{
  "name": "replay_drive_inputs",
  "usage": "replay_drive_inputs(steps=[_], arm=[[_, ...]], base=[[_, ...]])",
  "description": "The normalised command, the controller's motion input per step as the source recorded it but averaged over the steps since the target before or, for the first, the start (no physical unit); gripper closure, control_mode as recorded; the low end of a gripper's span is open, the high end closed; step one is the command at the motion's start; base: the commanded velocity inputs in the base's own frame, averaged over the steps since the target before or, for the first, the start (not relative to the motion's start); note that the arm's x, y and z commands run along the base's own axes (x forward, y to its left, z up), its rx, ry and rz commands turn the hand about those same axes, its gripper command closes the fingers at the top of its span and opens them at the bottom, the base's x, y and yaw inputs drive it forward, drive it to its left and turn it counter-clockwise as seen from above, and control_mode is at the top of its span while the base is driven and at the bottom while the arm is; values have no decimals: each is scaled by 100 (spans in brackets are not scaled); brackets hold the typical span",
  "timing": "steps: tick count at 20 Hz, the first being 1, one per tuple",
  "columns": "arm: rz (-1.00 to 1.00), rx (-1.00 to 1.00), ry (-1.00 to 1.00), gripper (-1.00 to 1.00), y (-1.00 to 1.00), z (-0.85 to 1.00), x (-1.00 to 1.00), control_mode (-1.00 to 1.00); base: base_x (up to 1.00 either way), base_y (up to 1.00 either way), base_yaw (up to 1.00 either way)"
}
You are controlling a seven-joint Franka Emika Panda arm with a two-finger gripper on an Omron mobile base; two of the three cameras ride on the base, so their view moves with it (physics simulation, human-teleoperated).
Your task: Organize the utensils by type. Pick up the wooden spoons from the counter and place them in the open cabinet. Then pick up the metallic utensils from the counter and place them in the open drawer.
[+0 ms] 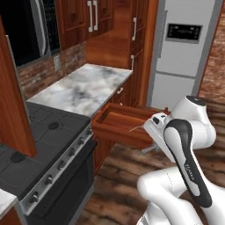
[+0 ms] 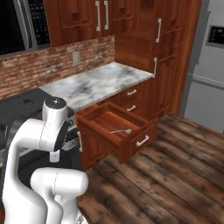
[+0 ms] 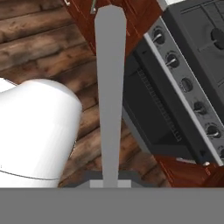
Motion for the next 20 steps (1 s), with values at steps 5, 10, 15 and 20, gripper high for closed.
replay_drive_inputs(steps=[5,10,15,20], arm=[[0,0,0,100,0,0,0,100],[0,0,0,100,0,0,0,100],[0,0,0,100,0,0,0,100],[0,0,0,100,0,0,0,100]], base=[[67,0,-26],[69,2,-23],[56,7,-23],[39,19,-25]])
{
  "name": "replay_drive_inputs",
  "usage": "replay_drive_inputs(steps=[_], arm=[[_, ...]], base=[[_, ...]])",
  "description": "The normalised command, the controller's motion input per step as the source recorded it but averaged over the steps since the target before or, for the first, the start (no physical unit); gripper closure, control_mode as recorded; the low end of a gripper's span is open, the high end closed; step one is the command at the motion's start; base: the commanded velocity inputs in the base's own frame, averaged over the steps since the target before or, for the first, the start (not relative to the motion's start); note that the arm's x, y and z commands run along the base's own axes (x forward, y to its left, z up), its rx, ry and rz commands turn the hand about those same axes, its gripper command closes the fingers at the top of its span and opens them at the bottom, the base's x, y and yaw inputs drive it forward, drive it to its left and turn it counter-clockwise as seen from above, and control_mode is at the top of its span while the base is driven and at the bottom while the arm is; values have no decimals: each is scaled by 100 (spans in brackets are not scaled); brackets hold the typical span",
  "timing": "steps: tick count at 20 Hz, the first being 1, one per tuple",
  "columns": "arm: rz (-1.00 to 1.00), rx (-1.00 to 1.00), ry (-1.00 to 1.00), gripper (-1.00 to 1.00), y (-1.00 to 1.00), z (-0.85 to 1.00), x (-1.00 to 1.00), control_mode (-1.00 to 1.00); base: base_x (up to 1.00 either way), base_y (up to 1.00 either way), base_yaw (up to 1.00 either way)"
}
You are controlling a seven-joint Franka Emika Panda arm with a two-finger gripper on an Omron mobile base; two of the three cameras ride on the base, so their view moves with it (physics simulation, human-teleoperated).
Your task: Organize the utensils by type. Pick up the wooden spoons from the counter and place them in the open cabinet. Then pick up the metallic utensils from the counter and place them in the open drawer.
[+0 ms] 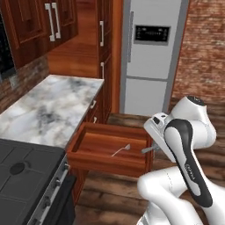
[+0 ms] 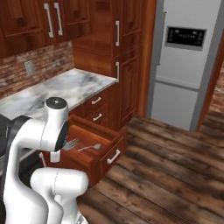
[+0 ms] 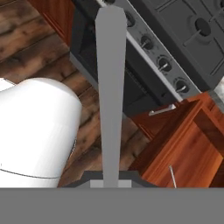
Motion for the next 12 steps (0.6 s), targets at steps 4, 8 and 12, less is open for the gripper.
replay_drive_inputs(steps=[4,8,12], arm=[[0,0,0,100,0,0,0,100],[0,0,0,100,0,0,0,100],[0,0,0,100,0,0,0,100]], base=[[24,30,-26],[24,40,-26],[30,42,-26]])
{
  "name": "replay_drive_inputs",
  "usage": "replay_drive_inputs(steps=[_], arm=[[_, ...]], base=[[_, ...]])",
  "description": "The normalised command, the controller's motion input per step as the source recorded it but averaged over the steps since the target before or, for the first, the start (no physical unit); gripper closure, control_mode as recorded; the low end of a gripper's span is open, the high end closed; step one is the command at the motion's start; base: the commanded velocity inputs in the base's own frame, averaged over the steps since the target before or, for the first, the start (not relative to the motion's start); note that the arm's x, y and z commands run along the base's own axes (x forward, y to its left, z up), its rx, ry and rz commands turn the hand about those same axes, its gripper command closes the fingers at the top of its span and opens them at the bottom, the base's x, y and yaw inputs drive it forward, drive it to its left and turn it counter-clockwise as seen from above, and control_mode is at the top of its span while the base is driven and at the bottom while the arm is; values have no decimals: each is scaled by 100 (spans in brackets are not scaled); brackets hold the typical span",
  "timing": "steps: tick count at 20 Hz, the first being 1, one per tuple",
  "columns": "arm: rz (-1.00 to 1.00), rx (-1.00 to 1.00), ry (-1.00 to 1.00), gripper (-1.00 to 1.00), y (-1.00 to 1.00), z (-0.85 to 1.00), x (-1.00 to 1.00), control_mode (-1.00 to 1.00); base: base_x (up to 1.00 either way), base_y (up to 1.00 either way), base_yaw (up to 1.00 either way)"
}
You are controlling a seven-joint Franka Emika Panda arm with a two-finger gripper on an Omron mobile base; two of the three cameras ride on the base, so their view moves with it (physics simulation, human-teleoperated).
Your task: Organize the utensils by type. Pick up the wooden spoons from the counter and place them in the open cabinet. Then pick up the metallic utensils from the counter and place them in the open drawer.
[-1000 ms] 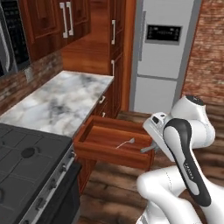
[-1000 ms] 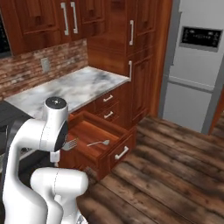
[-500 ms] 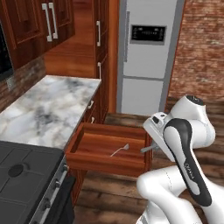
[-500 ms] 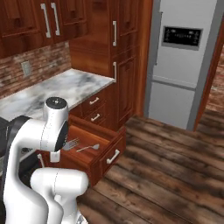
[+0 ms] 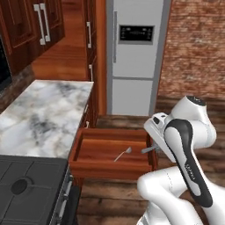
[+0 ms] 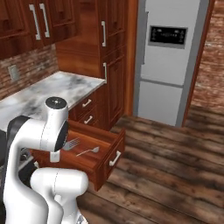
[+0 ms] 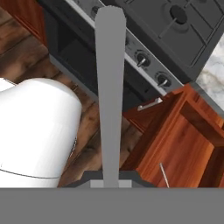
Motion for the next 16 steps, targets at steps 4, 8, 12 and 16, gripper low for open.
replay_drive_inputs(steps=[4,8,12,16], arm=[[0,0,0,100,0,0,0,100],[0,0,0,100,0,0,0,100],[0,0,0,100,0,0,0,100],[0,0,0,100,0,0,0,100]], base=[[31,32,-25],[29,33,-25],[26,42,-25],[26,54,-25]])
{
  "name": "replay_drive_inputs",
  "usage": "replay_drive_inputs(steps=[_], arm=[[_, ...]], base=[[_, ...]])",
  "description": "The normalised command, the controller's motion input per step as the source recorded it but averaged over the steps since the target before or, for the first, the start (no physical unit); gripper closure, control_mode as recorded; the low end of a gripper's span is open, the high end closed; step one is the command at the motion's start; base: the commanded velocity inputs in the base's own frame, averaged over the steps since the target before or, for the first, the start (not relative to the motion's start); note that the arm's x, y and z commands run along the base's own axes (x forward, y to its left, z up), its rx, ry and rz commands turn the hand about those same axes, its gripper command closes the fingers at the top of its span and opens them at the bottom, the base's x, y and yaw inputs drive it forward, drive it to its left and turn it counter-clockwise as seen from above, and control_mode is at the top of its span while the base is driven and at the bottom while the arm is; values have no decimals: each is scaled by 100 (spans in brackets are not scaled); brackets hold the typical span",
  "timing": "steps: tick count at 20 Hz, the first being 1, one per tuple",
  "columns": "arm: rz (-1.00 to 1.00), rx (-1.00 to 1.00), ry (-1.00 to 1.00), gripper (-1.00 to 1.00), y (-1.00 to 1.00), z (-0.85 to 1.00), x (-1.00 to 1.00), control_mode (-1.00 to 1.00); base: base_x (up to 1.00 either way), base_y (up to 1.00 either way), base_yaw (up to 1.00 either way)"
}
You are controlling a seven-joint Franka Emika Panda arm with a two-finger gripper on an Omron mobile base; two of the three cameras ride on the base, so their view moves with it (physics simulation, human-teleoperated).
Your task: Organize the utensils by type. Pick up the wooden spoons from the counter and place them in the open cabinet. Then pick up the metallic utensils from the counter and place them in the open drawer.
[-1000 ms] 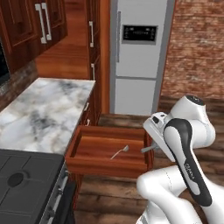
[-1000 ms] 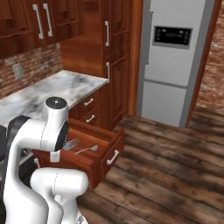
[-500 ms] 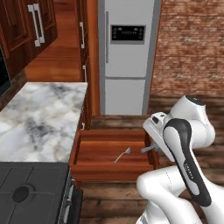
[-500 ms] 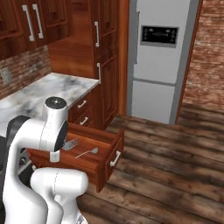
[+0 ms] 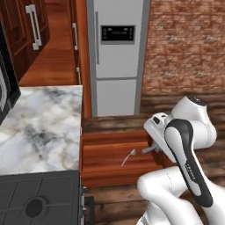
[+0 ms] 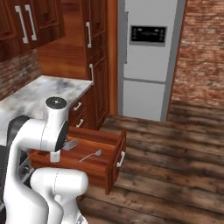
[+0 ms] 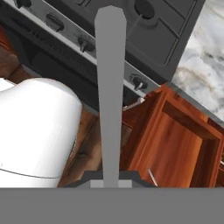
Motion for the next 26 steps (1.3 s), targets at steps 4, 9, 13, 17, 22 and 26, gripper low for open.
replay_drive_inputs(steps=[4,9,13,17,22,26], arm=[[0,0,0,100,0,0,0,100],[0,0,0,100,0,0,0,100],[-11,-2,0,100,5,0,17,-100],[-21,-6,0,100,17,0,34,-100],[-15,-11,2,100,6,-7,43,-100],[-5,-25,17,100,0,-28,57,-100]], base=[[34,41,-24],[34,18,-22],[16,5,-11],[0,0,0],[0,0,0],[0,0,0]])
